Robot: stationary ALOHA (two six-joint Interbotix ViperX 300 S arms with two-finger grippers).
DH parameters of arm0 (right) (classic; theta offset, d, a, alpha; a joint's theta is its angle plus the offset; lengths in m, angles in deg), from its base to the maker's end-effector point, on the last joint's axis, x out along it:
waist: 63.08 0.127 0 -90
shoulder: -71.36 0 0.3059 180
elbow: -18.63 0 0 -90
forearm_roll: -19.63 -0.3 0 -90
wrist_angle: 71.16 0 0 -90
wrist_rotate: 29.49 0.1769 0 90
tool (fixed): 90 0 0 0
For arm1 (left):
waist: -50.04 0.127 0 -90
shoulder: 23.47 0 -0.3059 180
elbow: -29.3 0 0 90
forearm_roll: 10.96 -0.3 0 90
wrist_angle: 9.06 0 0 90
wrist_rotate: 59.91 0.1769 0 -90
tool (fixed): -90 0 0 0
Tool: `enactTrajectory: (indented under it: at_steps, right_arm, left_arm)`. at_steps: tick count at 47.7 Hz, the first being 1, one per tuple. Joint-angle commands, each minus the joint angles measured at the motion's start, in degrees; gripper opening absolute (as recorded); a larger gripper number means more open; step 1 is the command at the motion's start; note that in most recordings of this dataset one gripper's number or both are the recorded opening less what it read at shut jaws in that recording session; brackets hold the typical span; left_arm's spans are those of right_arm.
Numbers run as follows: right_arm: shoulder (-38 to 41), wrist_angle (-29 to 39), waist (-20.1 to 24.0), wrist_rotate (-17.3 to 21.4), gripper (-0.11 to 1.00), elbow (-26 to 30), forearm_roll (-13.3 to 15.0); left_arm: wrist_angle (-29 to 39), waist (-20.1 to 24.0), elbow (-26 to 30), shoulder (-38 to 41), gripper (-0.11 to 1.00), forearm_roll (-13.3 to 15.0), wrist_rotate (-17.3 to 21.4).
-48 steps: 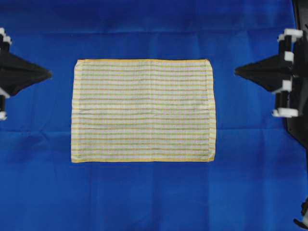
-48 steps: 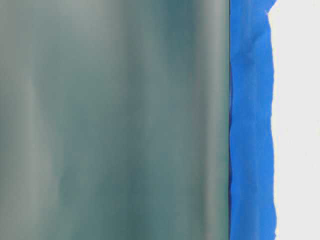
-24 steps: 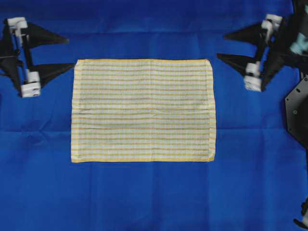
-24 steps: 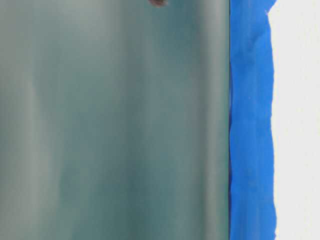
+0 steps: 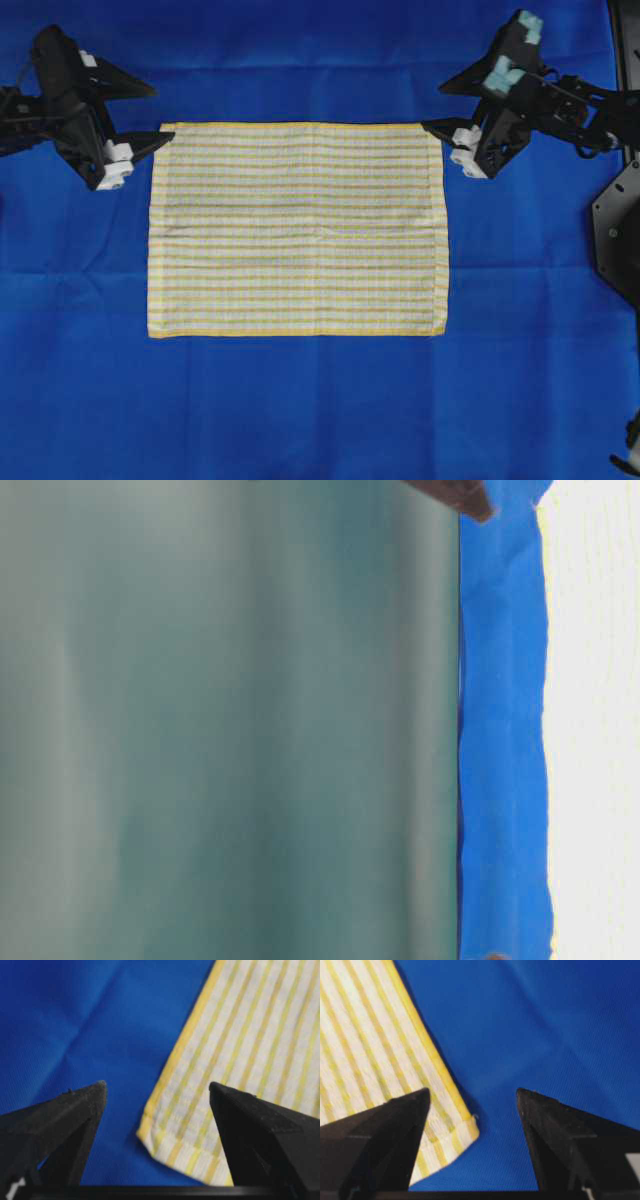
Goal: Fold the yellow towel.
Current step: 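Move both grippers to the towel's far corners and grasp them, then lift the far edge with both grippers and fold it toward the near edge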
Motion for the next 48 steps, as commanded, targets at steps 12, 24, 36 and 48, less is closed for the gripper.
enactTrajectory:
  at_steps: [12, 24, 36, 48]
  right_arm:
    - [8.61, -3.96, -0.35, 0.00, 0.69, 1.58, -1.58]
    - [10.02, -5.71, -0.79, 0.00, 0.58, 1.14, -2.90]
    - [9.93, -5.45, -0.70, -0.35, 0.04, 0.97, -2.90]
    - [8.88, -5.71, -0.70, -0.35, 0.04, 0.88, -2.81]
  left_arm:
    - [-0.79, 3.08, 2.72, 8.09, 0.72, 0.18, 0.00]
    - [-0.53, 4.31, 4.31, 13.27, 0.44, 0.18, -0.26]
    - [1.41, 4.22, 4.83, 15.47, 0.08, 0.18, -0.53]
    - [1.93, 3.87, 4.83, 13.62, 0.04, 0.18, -0.62]
